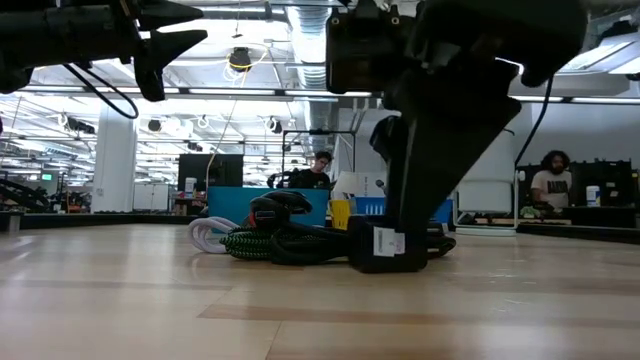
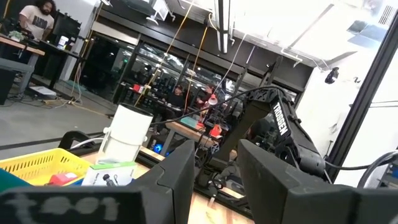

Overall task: Pick and place items into bin
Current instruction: Put the black charger adapter into the yellow bin

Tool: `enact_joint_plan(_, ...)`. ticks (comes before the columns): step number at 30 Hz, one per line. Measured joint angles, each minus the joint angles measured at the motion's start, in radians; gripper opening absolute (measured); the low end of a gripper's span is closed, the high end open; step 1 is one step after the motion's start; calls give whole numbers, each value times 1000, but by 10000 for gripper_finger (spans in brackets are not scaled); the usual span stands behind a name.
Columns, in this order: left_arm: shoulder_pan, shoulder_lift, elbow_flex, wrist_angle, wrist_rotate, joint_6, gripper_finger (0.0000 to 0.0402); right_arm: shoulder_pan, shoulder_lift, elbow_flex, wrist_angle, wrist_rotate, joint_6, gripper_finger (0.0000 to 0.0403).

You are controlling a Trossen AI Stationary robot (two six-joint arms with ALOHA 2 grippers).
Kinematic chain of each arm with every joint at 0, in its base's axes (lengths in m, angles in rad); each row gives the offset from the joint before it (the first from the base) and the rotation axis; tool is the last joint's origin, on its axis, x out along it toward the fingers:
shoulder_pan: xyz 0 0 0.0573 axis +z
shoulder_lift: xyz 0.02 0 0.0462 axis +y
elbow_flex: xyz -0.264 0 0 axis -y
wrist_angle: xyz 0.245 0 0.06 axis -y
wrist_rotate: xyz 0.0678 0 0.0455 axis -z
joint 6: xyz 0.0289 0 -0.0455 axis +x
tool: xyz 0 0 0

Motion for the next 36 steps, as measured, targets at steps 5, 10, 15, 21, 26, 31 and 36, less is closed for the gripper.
enact_joint_plan(5,0,0,0,0,0,0,112,5,0,0,2,-2,0,221)
enact_joint_plan(10,0,0,0,0,0,0,112,5,0,0,7,-22,-1,221)
enact_joint_plan(15,0,0,0,0,0,0,112,5,0,0,26,-26,-15,221)
enact_joint_plan(21,0,0,0,0,0,0,112,5,0,0,27,-26,-25,221)
enact_joint_plan(26,0,0,0,0,0,0,112,5,0,0,47,-27,-38,221)
enact_joint_plan(31,0,0,0,0,0,-1,112,5,0,-14,77,-33,-38,221)
enact_joint_plan(36,0,0,0,0,0,-3,112,5,0,-52,141,-73,-35,214)
